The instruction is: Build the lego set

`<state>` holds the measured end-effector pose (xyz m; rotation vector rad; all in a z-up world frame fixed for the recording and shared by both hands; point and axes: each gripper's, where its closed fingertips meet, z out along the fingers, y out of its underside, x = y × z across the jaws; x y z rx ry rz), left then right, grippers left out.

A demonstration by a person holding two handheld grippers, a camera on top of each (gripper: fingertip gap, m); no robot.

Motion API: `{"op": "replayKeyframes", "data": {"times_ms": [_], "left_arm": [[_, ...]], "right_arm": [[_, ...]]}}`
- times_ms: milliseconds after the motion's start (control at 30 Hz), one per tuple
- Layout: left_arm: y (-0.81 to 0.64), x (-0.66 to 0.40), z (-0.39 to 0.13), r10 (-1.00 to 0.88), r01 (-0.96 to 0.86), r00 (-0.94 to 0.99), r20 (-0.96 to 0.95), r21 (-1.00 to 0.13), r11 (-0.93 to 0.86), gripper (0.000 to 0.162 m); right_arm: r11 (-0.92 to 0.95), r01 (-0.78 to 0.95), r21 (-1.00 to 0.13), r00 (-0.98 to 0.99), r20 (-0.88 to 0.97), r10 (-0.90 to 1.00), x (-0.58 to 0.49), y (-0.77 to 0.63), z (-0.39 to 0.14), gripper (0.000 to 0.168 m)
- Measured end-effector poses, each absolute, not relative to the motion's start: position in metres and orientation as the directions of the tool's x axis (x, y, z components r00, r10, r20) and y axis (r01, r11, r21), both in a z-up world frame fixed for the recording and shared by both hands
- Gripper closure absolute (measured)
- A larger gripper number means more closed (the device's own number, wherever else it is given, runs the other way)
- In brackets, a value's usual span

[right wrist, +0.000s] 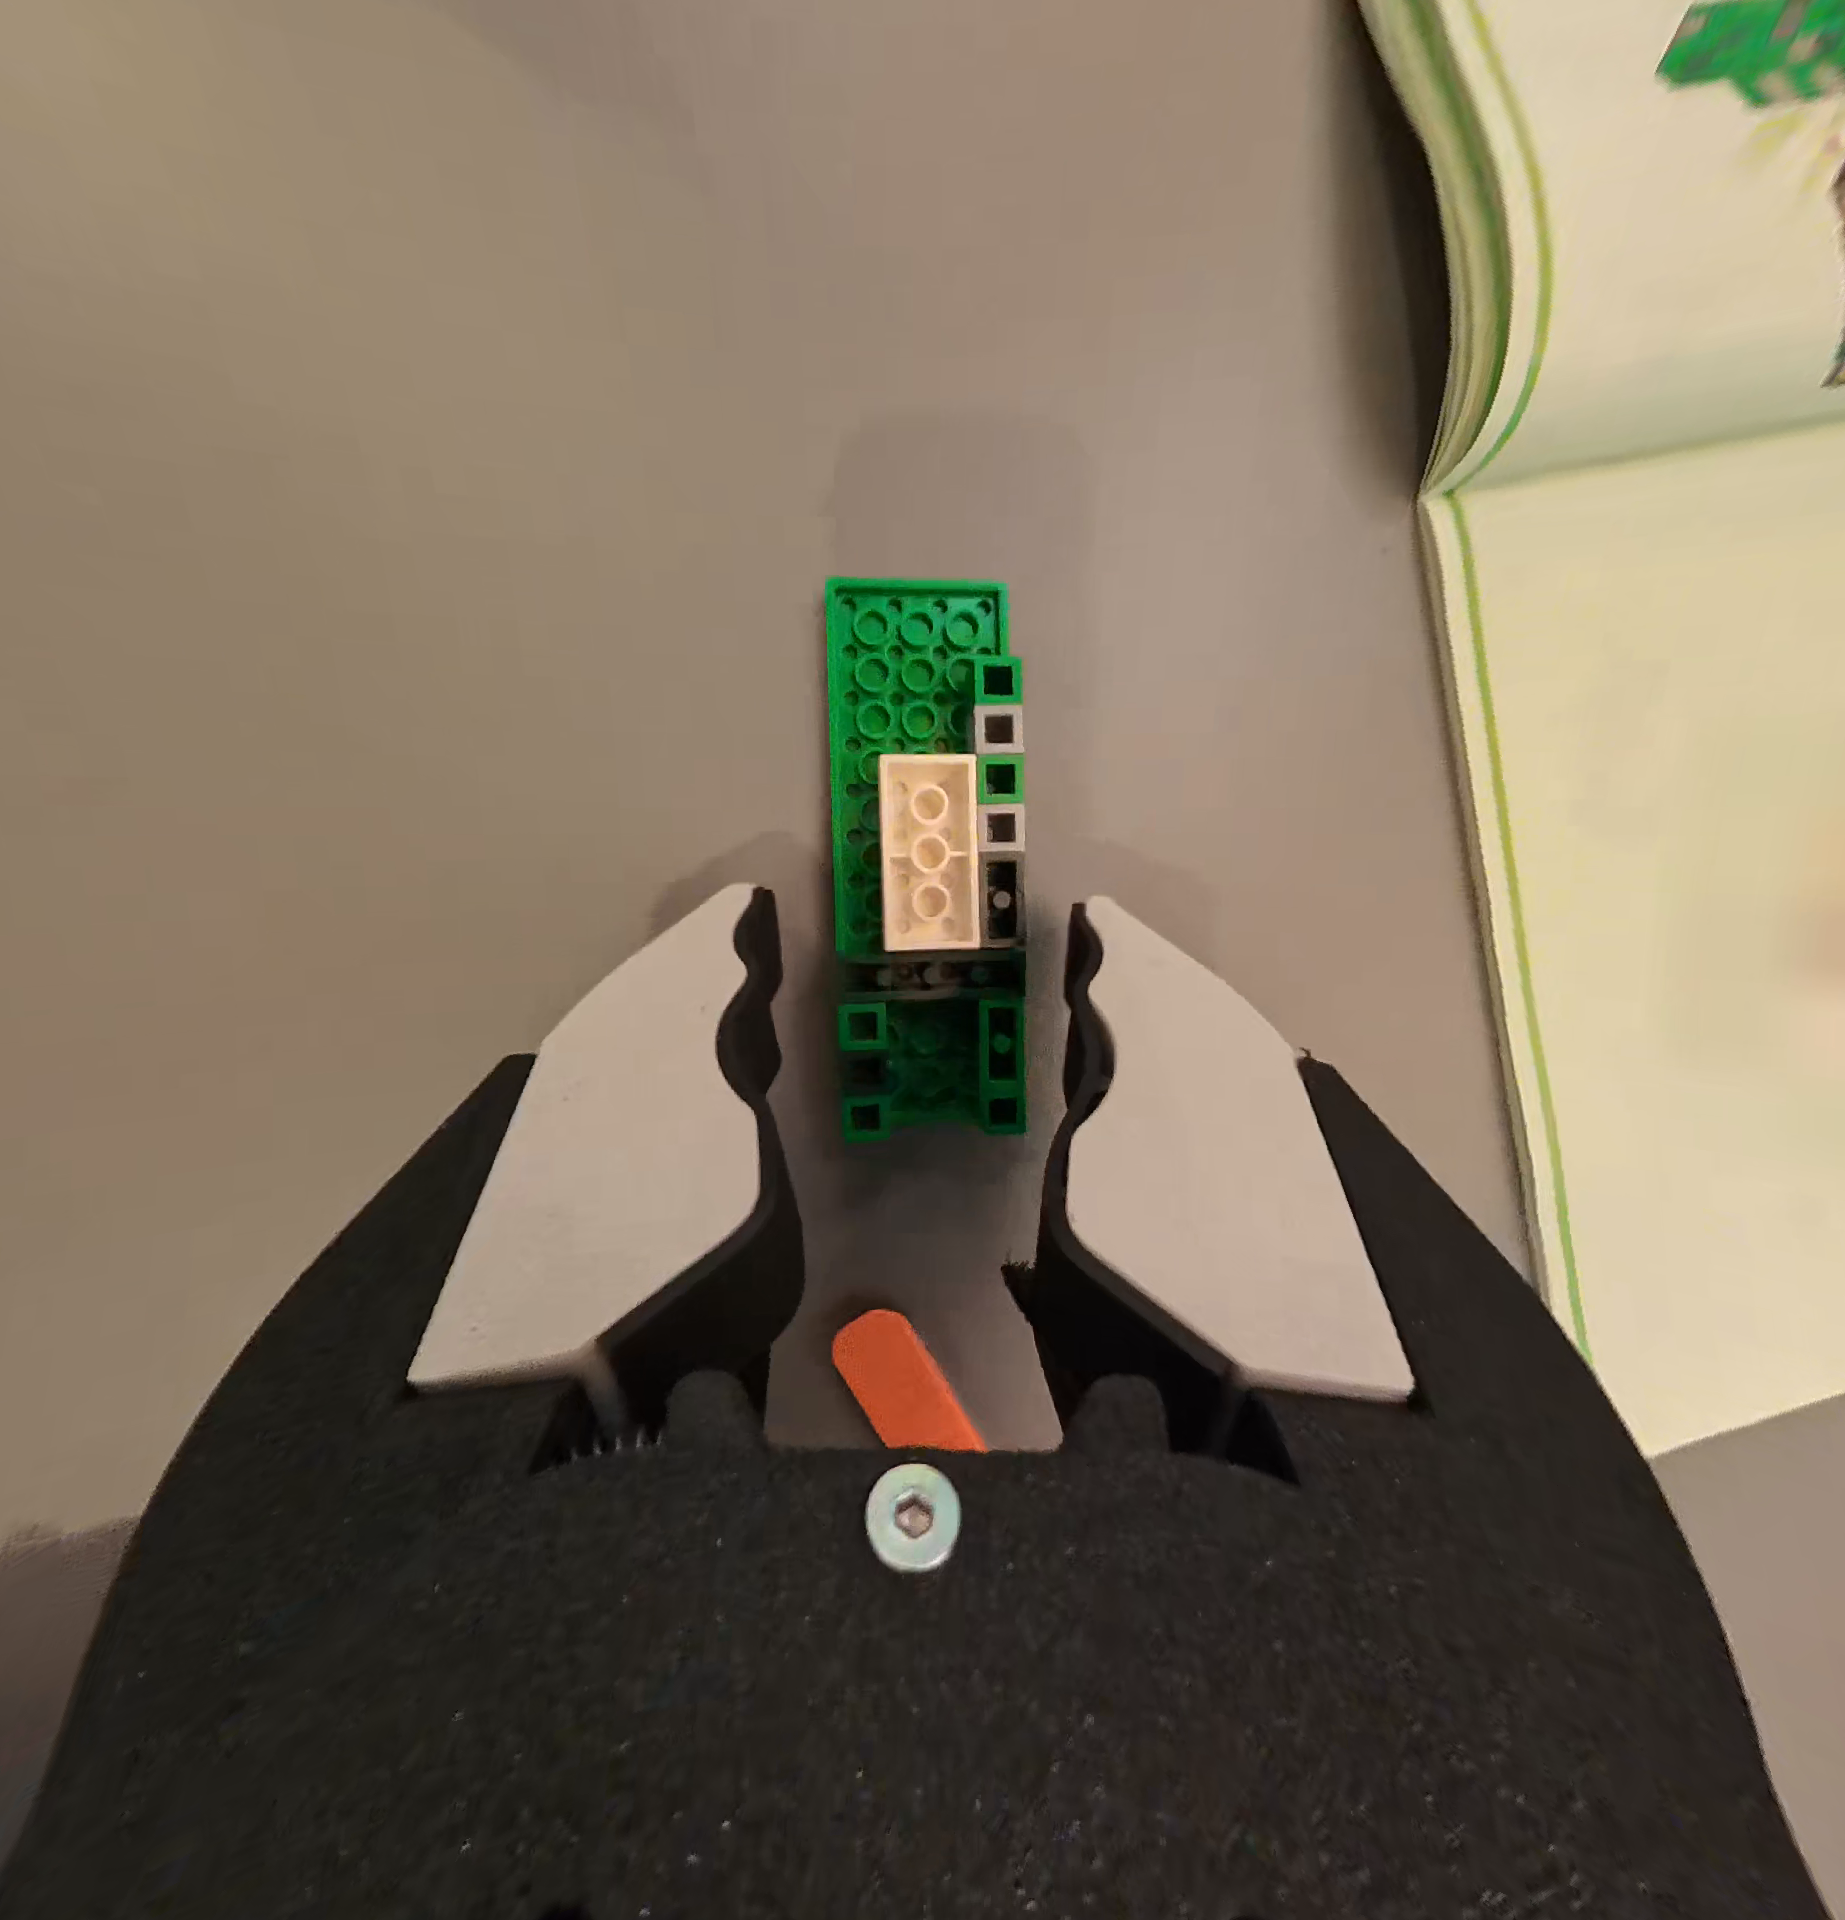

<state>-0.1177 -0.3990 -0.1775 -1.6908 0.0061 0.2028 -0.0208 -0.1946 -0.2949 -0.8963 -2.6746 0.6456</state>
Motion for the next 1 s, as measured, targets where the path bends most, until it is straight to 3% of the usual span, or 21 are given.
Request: {"op": "replayKeyframes", "data": {"times_ms": [167,400,500,567,633,700,800,1000], "left_arm": [[-0.416,-0.123,-0.182,0.137,-0.129,0.979,-0.152,-0.978,-0.164,0.095],[-0.414,-0.122,-0.192,0.141,-0.105,0.981,-0.137,-0.972,-0.211,0.096],[-0.406,-0.121,-0.197,0.135,-0.1,0.982,-0.133,-0.969,-0.226,0.095],[-0.404,-0.122,-0.199,0.134,-0.102,0.981,-0.138,-0.964,-0.245,0.093],[-0.405,-0.124,-0.199,0.146,-0.112,0.978,-0.152,-0.962,-0.248,0.093],[-0.405,-0.13,-0.197,0.17,-0.109,0.974,-0.15,-0.968,-0.228,0.093],[-0.4,-0.146,-0.185,0.235,-0.095,0.964,-0.127,-0.985,-0.145,0.094],[-0.387,-0.177,-0.183,0.374,-0.154,0.913,-0.164,-0.986,-0.057,0.1]], "right_arm": [[0.744,0.499,-0.444,-0.807,0.074,0.586,-0.024,-0.199,-0.298,0.132],[0.79,0.41,-0.455,-0.871,0.061,0.488,-0.041,-0.233,-0.298,0.134],[0.795,0.383,-0.47,-0.89,0.043,0.454,-0.048,-0.251,-0.298,0.131],[0.787,0.385,-0.482,-0.894,0.015,0.447,-0.047,-0.256,-0.292,0.118],[0.72,0.378,-0.582,-0.883,0.005,0.468,-0.051,-0.256,-0.272,0.116],[0.611,0.39,-0.688,-0.836,0.012,0.548,-0.069,-0.245,-0.248,0.124],[0.509,0.451,-0.733,-0.624,0.148,0.767,-0.125,-0.196,-0.231,0.165],[0.532,0.565,-0.631,-0.491,0.261,0.831,-0.2,-0.167,-0.255,0.168]]}}
